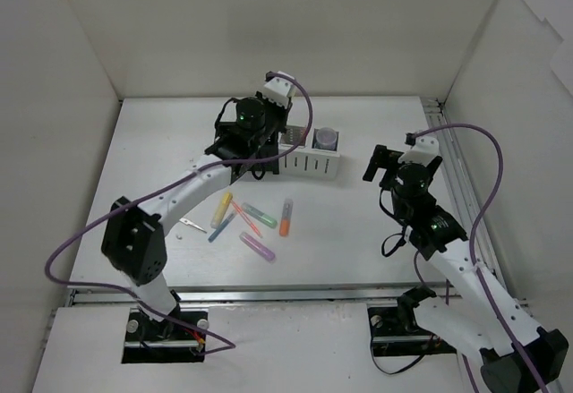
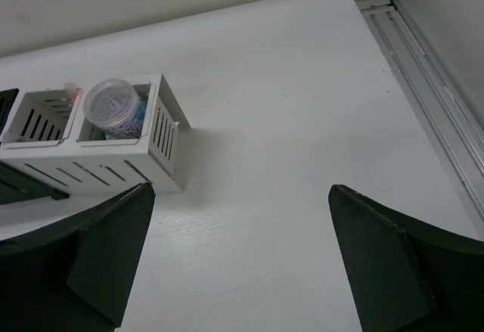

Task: Sort the stationery into containers
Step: Place the pen in the storage box, then pick up the pen from the center of the board.

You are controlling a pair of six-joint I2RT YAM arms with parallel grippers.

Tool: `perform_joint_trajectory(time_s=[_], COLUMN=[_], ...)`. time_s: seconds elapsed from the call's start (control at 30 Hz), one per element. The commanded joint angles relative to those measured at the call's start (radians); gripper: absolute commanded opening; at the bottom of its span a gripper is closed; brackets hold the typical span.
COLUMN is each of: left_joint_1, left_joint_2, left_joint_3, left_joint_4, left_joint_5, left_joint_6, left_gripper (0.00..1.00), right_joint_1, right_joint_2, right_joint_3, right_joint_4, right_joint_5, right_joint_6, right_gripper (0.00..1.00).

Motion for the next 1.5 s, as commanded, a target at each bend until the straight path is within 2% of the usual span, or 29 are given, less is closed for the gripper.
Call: perform_joint_trajectory(time_s=[0.0,0.17,0.27,0.57,0.6,0.63,0.67,0.77,0.87,0.9,0.97,1.07,1.1,1.17,1.3,1.37,1.4,1.47], left_joint_1=[0.021,0.055,0.064,0.064,0.064,0.064,0.064,0.064,0.064,0.064,0.064,0.064,0.055,0.055,0.055,0.055,0.055,0.055], left_joint_2=[0.093,0.268,0.332,0.303,0.300,0.295,0.295,0.288,0.249,0.211,0.167,0.012,-0.022,-0.127,-0.295,-0.388,-0.418,-0.515], left_joint_3=[0.135,0.261,0.283,0.064,0.058,0.050,0.045,0.028,0.016,0.012,-0.004,-0.024,-0.033,-0.094,-0.322,-0.392,-0.469,-0.587], left_joint_4=[0.192,0.258,0.275,0.438,0.439,0.425,0.419,0.416,0.399,0.376,0.338,0.164,0.046,-0.104,-0.286,-0.395,-0.424,-0.478], left_joint_5=[0.117,0.174,0.194,0.191,0.189,0.183,0.178,0.181,0.200,0.210,0.240,0.273,0.267,0.241,0.102,0.054,0.001,-0.018], left_joint_6=[0.036,-0.072,-0.108,-0.166,-0.163,-0.162,-0.159,-0.165,-0.163,-0.160,-0.146,-0.106,-0.106,-0.114,-0.171,-0.250,-0.279,-0.350], left_gripper=[0.00,0.00,0.00,0.00,0.05,0.14,0.18,0.40,0.48,0.56,0.65,0.92,0.99,0.99,0.99,0.99,0.99,1.00], right_joint_1=[-0.030,-0.054,-0.068,-0.087,-0.091,-0.088,-0.091,-0.094,-0.096,-0.097,-0.097,-0.096,-0.096,-0.099,-0.102,-0.103,-0.103,-0.105], right_joint_2=[-0.067,-0.139,-0.162,-0.119,-0.114,-0.108,-0.108,-0.114,-0.137,-0.145,-0.154,-0.156,-0.153,-0.142,-0.124,-0.113,-0.108,-0.102], right_joint_3=[-0.031,-0.079,-0.094,-0.091,-0.090,-0.088,-0.090,-0.087,-0.087,-0.087,-0.085,-0.077,-0.076,-0.070,-0.070,-0.064,-0.054,-0.054], right_joint_4=[0.097,0.094,0.091,0.095,0.095,0.095,0.095,0.091,0.084,0.086,0.080,0.062,0.055,0.032,0.011,0.003,-0.014,-0.014], right_joint_5=[0.068,0.089,0.078,0.042,0.032,0.032,0.031,0.017,-0.004,-0.018,-0.049,-0.109,-0.119,-0.127,-0.127,-0.126,-0.124,-0.132], right_joint_6=[0.040,0.028,0.028,0.031,0.029,0.029,0.029,0.029,0.028,0.023,0.022,-0.003,-0.004,0.000,0.006,0.002,0.002,0.002], right_gripper=[0.98,0.98,0.98,0.98,0.98,0.98,0.98,0.98,0.98,0.98,0.98,0.98,0.98,0.98,0.98,0.98,0.98,0.98])
